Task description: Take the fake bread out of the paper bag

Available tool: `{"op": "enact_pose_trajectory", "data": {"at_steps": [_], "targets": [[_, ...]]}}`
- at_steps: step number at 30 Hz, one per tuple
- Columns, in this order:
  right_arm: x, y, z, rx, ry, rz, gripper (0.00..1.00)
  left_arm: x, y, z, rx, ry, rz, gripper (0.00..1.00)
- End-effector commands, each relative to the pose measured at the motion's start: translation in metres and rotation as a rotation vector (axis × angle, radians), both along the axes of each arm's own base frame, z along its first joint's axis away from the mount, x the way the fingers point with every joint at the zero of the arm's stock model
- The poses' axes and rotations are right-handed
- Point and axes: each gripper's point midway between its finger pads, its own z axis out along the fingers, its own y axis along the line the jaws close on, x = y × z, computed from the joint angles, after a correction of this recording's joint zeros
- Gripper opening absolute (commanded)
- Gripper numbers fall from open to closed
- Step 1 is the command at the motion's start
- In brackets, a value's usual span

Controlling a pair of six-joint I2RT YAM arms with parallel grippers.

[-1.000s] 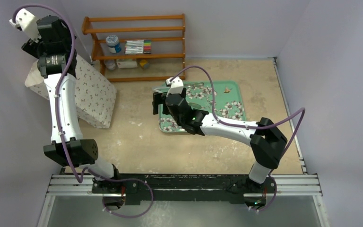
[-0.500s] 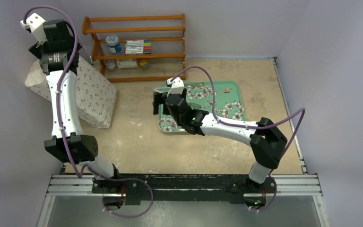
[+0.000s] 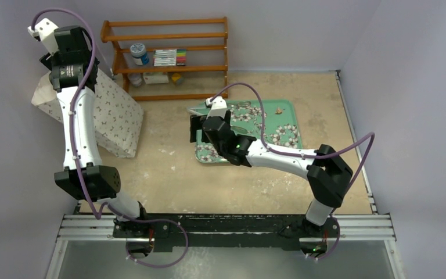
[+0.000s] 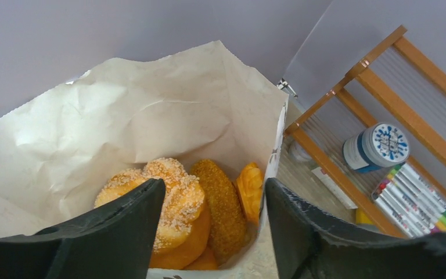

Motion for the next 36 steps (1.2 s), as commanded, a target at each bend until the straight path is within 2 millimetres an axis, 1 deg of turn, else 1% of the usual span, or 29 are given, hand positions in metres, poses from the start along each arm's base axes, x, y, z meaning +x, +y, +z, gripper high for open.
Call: {"op": "enact_pose_trajectory", "data": {"at_steps": [1,2,3,5,7,11,12,14,17,21,27,30,35,36], "targets": [[0.015,-0.009,0.012,-0.007,-0.007,-0.103,1.00,-0.003,-0.006,-0.004,-0.014,0.013,-0.041,0.57],[0.020,-0.011,0.005,-0.032,0.008,-0.118,1.00,-0.002,-0.007,-0.008,-0.020,0.021,-0.046,0.51],[0.027,-0.014,-0.002,-0.049,0.021,-0.132,1.00,-0.002,-0.009,-0.010,-0.025,0.026,-0.052,0.47],[0.040,-0.020,-0.017,-0.090,0.046,-0.154,1.00,-0.003,-0.010,-0.015,-0.033,0.037,-0.056,0.42],[0.058,-0.027,-0.029,-0.122,0.064,-0.160,1.00,-0.004,-0.012,-0.017,-0.033,0.041,-0.060,0.36],[0.090,-0.039,-0.050,-0.165,0.094,-0.143,1.00,-0.002,-0.018,-0.017,-0.019,0.049,-0.066,0.24],[0.098,-0.040,-0.051,-0.176,0.090,-0.133,1.00,-0.002,-0.019,-0.016,-0.015,0.050,-0.067,0.20],[0.111,-0.042,-0.055,-0.205,0.075,-0.117,1.00,-0.001,-0.024,-0.014,-0.005,0.052,-0.071,0.18],[0.127,-0.040,-0.057,-0.230,0.050,-0.076,1.00,0.002,-0.031,-0.015,0.004,0.063,-0.082,0.09],[0.134,-0.027,-0.058,-0.252,0.034,-0.003,1.00,0.004,-0.043,-0.017,0.019,0.074,-0.096,0.06],[0.132,-0.017,-0.063,-0.266,0.031,0.072,1.00,0.011,-0.066,-0.023,0.028,0.084,-0.132,0.04],[0.134,-0.015,-0.072,-0.294,0.039,0.089,1.00,0.013,-0.076,-0.027,0.020,0.076,-0.149,0.04],[0.139,-0.008,-0.090,-0.335,0.045,0.122,1.00,0.014,-0.096,-0.039,0.011,0.072,-0.182,0.03],[0.140,-0.008,-0.097,-0.346,0.051,0.127,0.99,0.014,-0.100,-0.042,0.009,0.075,-0.188,0.03]]}}
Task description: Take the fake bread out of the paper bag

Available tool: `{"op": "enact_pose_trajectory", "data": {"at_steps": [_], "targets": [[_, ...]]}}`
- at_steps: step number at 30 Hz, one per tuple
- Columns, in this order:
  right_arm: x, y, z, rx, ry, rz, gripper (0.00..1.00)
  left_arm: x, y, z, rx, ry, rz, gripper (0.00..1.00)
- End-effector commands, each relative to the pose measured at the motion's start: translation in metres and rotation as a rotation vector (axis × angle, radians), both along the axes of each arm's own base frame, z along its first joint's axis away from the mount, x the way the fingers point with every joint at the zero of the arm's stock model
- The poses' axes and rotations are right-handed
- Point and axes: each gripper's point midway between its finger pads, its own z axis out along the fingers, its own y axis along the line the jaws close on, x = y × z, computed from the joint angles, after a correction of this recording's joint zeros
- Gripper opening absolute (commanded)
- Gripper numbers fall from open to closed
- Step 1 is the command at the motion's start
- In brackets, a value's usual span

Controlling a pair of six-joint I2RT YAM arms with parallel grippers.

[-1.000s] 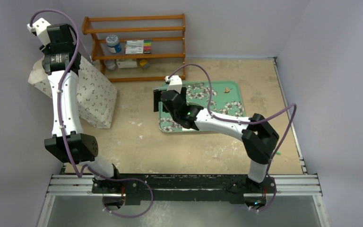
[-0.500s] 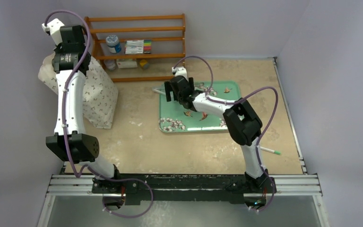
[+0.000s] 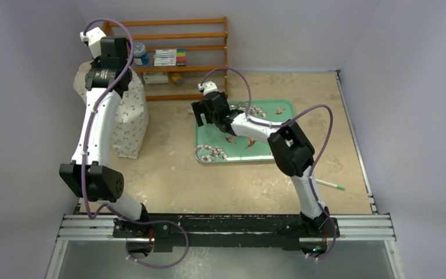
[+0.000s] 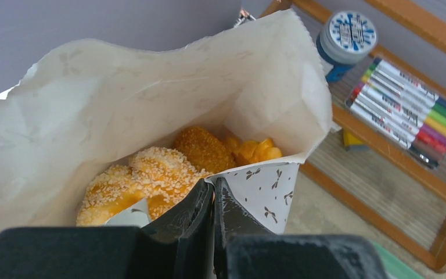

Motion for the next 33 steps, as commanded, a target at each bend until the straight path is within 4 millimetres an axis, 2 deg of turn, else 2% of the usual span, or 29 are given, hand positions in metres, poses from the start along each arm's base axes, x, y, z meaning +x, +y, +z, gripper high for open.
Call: {"op": "enact_pose_trajectory", "data": {"at_steps": [1,7,11,15,20,21,27,33], "targets": [[0.008,0.013,-0.003,-0.018,-0.022,0.060,0.99,-0.007,-0.014,0.007,-0.004,-0.050,-0.006,0.03],[0.017,0.012,-0.013,-0.013,-0.017,0.085,0.94,-0.005,-0.034,-0.008,-0.006,-0.041,-0.035,0.00],[0.019,0.010,-0.017,-0.020,-0.005,0.105,0.80,-0.003,-0.048,-0.018,-0.019,-0.039,-0.059,0.00],[0.017,0.008,-0.018,-0.022,0.009,0.115,0.56,-0.002,-0.063,-0.018,-0.023,-0.051,-0.085,0.00],[0.012,0.005,-0.015,-0.023,0.030,0.107,0.07,-0.002,-0.084,-0.018,-0.028,-0.060,-0.125,0.00],[0.011,0.004,-0.014,-0.023,0.039,0.098,0.00,-0.002,-0.090,-0.020,-0.028,-0.059,-0.136,0.00],[0.001,-0.003,-0.009,0.002,0.124,0.031,0.00,-0.003,-0.112,-0.032,-0.029,-0.046,-0.179,0.00],[-0.007,-0.029,0.001,0.080,0.217,-0.220,0.00,-0.005,-0.127,-0.046,-0.030,-0.034,-0.213,0.00]]}}
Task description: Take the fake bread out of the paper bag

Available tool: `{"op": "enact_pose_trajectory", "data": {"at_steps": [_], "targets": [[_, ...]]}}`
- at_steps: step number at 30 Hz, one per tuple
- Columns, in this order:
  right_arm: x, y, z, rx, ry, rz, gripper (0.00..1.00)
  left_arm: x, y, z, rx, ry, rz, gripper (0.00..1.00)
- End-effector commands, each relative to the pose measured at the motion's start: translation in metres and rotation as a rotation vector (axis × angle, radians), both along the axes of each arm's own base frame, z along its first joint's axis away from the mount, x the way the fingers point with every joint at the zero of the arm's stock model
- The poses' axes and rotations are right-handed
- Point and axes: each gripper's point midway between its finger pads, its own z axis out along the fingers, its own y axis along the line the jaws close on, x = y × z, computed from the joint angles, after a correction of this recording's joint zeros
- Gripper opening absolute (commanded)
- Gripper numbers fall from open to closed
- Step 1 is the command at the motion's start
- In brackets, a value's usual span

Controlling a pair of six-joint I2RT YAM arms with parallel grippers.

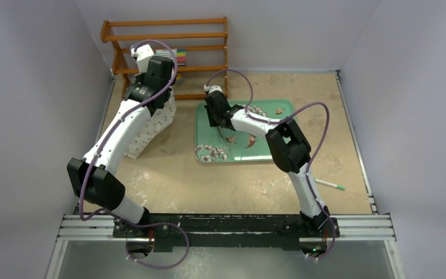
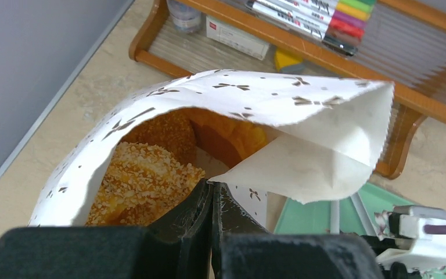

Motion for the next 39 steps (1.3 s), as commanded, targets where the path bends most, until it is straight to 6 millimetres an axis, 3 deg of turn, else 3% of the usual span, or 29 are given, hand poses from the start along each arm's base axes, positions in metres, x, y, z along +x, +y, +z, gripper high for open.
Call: {"op": "enact_pose_trajectory", "data": {"at_steps": [1,9,15,23,29,39], "targets": [[-0.004,-0.022,0.049,0.102,0.038,-0.252,0.00,-0.004,-0.004,0.006,-0.015,-0.046,-0.001,0.00],[-0.022,-0.067,0.045,0.146,0.213,-0.667,0.00,-0.007,-0.022,-0.018,-0.041,-0.039,-0.057,0.00],[-0.036,-0.089,0.023,0.265,0.390,-0.914,0.00,-0.012,-0.039,-0.028,-0.057,-0.029,-0.106,0.00],[-0.052,-0.082,0.006,0.440,0.518,-1.147,0.00,-0.032,-0.052,-0.050,-0.051,0.004,-0.152,0.00],[-0.057,-0.083,0.004,0.531,0.541,-1.277,0.00,-0.050,-0.063,-0.067,-0.059,0.022,-0.177,0.00],[-0.103,-0.083,-0.008,0.723,0.640,-1.408,0.00,-0.083,-0.080,-0.095,-0.051,0.054,-0.202,0.00]]}}
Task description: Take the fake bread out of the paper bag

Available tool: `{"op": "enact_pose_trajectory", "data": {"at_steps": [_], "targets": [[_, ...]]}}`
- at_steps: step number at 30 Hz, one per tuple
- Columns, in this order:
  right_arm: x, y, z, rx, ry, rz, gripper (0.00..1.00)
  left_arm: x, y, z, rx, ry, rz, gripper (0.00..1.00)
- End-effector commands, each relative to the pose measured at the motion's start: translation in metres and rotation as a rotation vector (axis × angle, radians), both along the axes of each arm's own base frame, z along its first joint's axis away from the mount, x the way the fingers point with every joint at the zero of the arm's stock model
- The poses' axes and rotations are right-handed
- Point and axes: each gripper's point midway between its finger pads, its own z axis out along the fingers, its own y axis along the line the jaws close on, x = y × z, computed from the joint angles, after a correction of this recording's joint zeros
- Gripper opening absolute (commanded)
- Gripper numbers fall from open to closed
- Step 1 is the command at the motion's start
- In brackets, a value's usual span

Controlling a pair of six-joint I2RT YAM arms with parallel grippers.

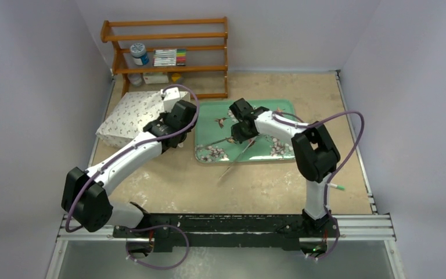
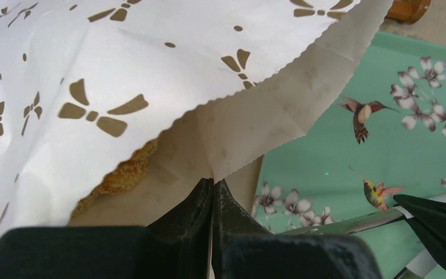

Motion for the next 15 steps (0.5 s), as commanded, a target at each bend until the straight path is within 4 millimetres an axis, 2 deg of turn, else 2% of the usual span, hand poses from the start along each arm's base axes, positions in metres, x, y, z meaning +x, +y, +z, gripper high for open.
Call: {"op": "enact_pose_trajectory", "data": {"at_steps": [1,8,15], "targets": [[-0.021,0.005,-0.004,0.126,0.039,-0.125,0.00,-0.008,-0.006,0.013,-0.043,-0.077,0.025,0.00],[-0.027,0.004,0.008,0.200,0.000,-0.178,0.00,-0.039,-0.004,0.012,-0.042,-0.082,0.019,0.00],[-0.023,0.015,0.000,0.194,-0.021,-0.097,0.00,-0.060,0.011,0.004,-0.052,-0.075,0.048,0.00]]}}
